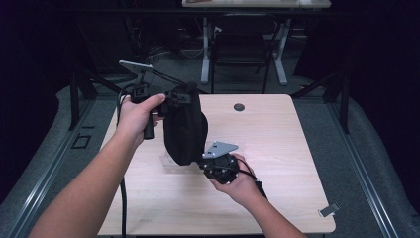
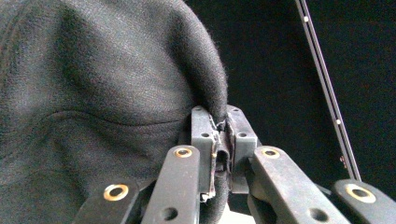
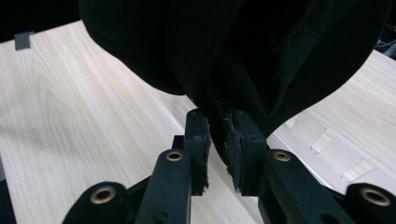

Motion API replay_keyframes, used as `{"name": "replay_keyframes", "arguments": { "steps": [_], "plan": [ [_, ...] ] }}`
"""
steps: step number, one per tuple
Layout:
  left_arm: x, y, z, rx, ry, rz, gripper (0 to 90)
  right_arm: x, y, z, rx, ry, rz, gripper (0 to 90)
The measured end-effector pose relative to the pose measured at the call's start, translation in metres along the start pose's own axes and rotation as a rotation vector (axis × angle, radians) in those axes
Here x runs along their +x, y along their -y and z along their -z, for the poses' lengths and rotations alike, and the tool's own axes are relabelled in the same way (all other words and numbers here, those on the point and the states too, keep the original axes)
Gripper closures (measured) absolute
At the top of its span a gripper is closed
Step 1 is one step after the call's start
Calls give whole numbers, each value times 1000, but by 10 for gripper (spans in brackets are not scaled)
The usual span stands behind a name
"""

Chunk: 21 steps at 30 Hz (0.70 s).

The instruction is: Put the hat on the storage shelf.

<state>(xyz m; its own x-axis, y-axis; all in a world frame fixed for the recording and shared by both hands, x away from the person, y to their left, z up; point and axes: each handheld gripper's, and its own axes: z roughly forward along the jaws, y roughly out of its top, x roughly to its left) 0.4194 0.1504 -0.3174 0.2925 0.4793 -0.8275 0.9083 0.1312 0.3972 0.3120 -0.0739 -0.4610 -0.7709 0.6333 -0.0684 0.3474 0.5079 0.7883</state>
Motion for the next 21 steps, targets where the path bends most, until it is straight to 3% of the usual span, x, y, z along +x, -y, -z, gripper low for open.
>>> {"name": "replay_keyframes", "arguments": {
  "steps": [11,18,21],
  "plan": [
    [-1,0,-3,3,5,-2,849,2,-1,-3,21,17,34,798],
    [-2,0,-3,-3,5,-9,831,5,0,-3,24,45,102,833],
    [-1,0,-2,-10,12,-14,808,6,1,-2,26,51,106,837]
  ]
}}
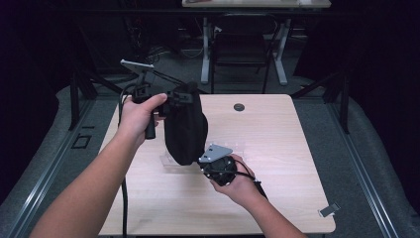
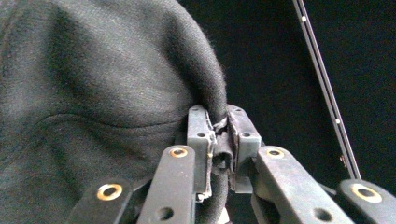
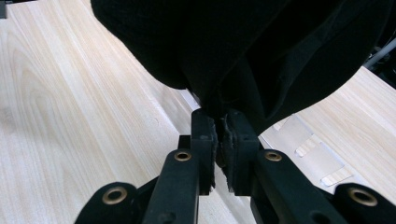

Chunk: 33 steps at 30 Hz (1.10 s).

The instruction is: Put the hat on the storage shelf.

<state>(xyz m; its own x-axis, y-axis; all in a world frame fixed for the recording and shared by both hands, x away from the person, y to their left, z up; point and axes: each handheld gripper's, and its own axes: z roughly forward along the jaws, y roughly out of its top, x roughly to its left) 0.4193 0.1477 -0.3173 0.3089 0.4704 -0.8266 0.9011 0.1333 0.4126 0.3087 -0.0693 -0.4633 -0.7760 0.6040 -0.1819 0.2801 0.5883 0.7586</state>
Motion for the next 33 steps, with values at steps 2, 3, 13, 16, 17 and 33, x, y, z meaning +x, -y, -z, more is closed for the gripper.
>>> {"name": "replay_keyframes", "arguments": {
  "steps": [2,3,13,16,17,33],
  "plan": [
    [0,0,2,1,8,3,768,1,1,0,-8,6,4,838],
    [1,-1,2,1,13,3,768,1,1,0,-5,10,9,839],
    [5,-3,19,-41,28,-5,671,0,5,1,-15,19,-5,847],
    [9,-3,24,-47,17,-4,668,-3,7,2,-6,19,-12,848],
    [11,-2,25,-48,14,-4,668,-3,8,2,-7,16,-15,848],
    [38,7,37,-38,-120,-20,636,-18,36,0,13,-5,-142,852]
  ]
}}
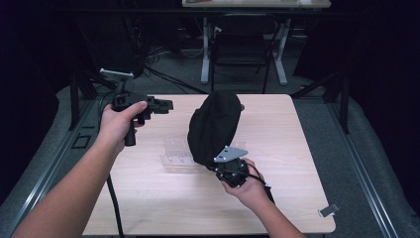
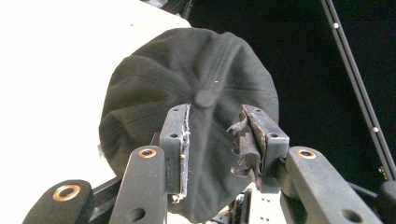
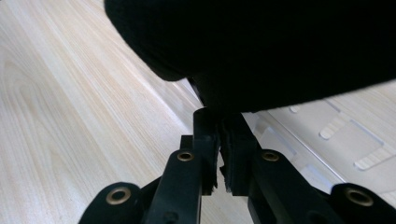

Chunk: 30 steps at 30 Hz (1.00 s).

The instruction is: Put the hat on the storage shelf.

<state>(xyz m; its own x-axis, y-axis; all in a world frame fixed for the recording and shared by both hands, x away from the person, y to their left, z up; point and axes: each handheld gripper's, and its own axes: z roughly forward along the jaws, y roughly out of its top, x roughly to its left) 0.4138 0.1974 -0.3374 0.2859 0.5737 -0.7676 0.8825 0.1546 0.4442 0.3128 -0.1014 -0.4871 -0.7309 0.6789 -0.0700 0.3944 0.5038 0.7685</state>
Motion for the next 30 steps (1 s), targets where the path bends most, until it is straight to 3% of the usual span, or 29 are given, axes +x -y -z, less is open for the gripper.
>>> {"name": "replay_keyframes", "arguments": {
  "steps": [10,12,17,19,20,21,30],
  "plan": [
    [7,3,3,-5,-51,-20,615,-5,7,3,0,1,-24,851],
    [9,4,5,-6,-104,-57,606,-6,8,3,0,-2,-18,850],
    [13,5,9,-18,-162,-83,597,-6,8,4,5,1,-19,848],
    [15,6,11,-19,-195,-94,591,-6,8,4,4,4,-18,846],
    [17,8,12,-20,-241,-116,581,-6,8,4,4,6,-19,844],
    [17,8,12,-20,-241,-116,577,-6,8,4,4,6,-19,844],
    [29,13,16,7,-402,-205,549,-7,9,6,10,-1,-21,806]
  ]
}}
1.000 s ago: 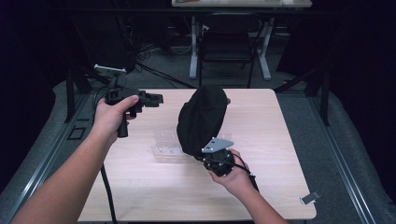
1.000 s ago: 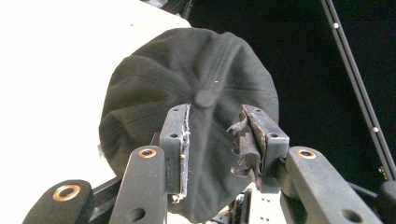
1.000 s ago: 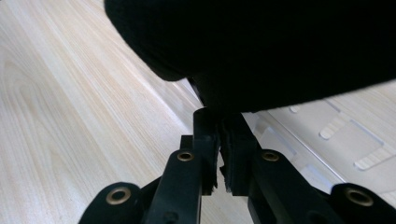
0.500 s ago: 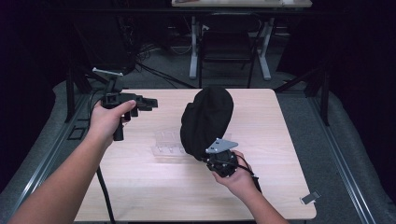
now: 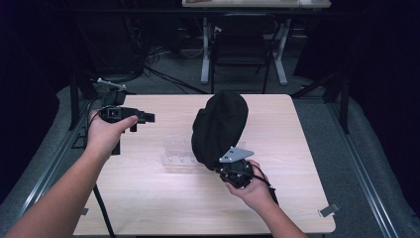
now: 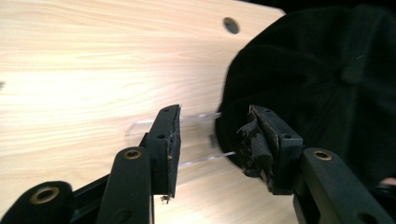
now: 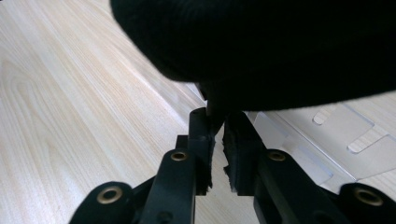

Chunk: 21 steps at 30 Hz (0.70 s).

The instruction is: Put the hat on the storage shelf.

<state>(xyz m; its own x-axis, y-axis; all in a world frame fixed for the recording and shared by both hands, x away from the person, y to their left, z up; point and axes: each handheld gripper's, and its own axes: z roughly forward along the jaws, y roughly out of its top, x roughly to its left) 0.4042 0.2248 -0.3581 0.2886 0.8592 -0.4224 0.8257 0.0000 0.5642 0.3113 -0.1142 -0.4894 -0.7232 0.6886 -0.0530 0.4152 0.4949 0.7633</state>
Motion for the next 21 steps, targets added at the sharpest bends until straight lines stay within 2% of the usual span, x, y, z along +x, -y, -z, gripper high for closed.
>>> {"name": "replay_keyframes", "arguments": {
  "steps": [1,4,7,8,9,11,15,16,17,21],
  "plan": [
    [1,1,0,1,-19,-18,548,0,0,1,-5,0,1,798],
    [5,5,-1,5,-53,-38,538,-1,1,5,-10,-1,-3,774],
    [9,10,-2,-8,-66,-41,535,-1,3,9,-17,-7,-11,727],
    [11,12,-2,-5,-69,-44,536,-2,4,12,-22,-5,-9,675],
    [13,14,-2,-5,-73,-51,536,-2,4,12,-22,-5,-9,675],
    [16,19,-4,-9,-79,-55,535,-2,7,15,-34,2,-4,619],
    [26,31,-7,-36,-122,-97,475,-3,12,19,-45,2,-7,547],
    [32,37,-8,-36,-120,-94,475,-3,15,21,-36,9,-2,527],
    [32,37,-8,-36,-120,-94,474,-3,15,21,-36,9,-2,527],
    [45,48,-11,-41,-103,-58,472,-6,23,22,-24,25,-2,488]
  ]
}}
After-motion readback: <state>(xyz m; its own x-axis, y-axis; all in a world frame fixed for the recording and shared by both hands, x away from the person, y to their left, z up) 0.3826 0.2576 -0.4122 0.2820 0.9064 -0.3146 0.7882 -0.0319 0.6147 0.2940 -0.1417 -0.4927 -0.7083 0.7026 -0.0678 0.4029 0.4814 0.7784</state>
